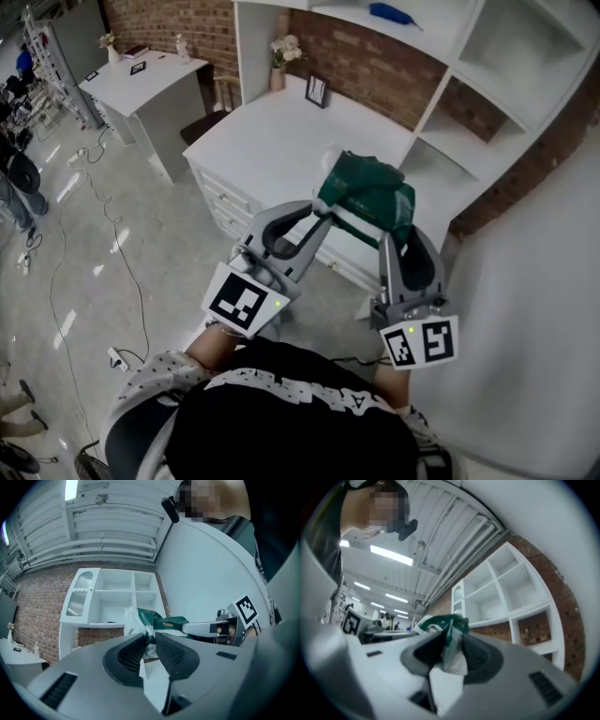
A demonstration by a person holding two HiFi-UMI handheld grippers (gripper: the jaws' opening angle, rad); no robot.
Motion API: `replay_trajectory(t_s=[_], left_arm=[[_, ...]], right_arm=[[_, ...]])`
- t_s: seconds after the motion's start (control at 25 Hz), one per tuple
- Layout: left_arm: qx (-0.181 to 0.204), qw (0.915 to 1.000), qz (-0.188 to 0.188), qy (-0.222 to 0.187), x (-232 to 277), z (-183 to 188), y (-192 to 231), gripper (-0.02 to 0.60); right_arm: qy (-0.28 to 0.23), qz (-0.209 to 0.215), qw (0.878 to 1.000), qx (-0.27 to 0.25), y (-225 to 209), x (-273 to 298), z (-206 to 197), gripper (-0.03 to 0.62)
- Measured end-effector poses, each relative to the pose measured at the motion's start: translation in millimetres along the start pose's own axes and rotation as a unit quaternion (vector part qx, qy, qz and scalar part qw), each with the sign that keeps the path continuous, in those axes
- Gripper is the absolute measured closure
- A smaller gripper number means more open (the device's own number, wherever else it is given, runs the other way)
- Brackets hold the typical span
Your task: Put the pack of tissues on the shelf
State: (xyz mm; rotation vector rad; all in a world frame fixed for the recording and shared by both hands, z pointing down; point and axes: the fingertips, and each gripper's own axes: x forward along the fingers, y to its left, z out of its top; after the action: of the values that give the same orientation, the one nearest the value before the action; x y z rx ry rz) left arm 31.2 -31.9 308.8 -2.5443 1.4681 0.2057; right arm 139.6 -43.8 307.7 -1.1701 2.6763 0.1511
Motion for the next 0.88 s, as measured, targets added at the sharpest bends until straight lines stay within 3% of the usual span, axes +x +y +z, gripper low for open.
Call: replay_trajectory(t_s=[0.16, 0.36, 0.64, 0.88], left_arm=[[-0.001, 0.9999, -0.012, -0.009, 1.6, -3.9, 3.1, 0.482], [-0.014, 0.9996, -0.02, -0.01, 41.9, -14.0, 55.1, 0.482], [-0.025, 0.9981, -0.05, -0.025, 63.6, -18.3, 82.7, 0.482], [-0.042, 0.9955, -0.079, -0.03, 116.2, -18.2, 127.9, 0.482]], right_arm=[[-0.001, -0.011, 1.0, -0.013, 0.6, 1.3, -1.9, 0.441], [0.006, -0.022, 1.0, -0.018, -21.5, 61.4, -11.0, 0.441], [0.009, -0.051, 0.998, -0.039, -28.7, 89.3, -12.7, 0.441], [0.017, -0.08, 0.995, -0.053, -59.4, 145.4, -8.1, 0.442]])
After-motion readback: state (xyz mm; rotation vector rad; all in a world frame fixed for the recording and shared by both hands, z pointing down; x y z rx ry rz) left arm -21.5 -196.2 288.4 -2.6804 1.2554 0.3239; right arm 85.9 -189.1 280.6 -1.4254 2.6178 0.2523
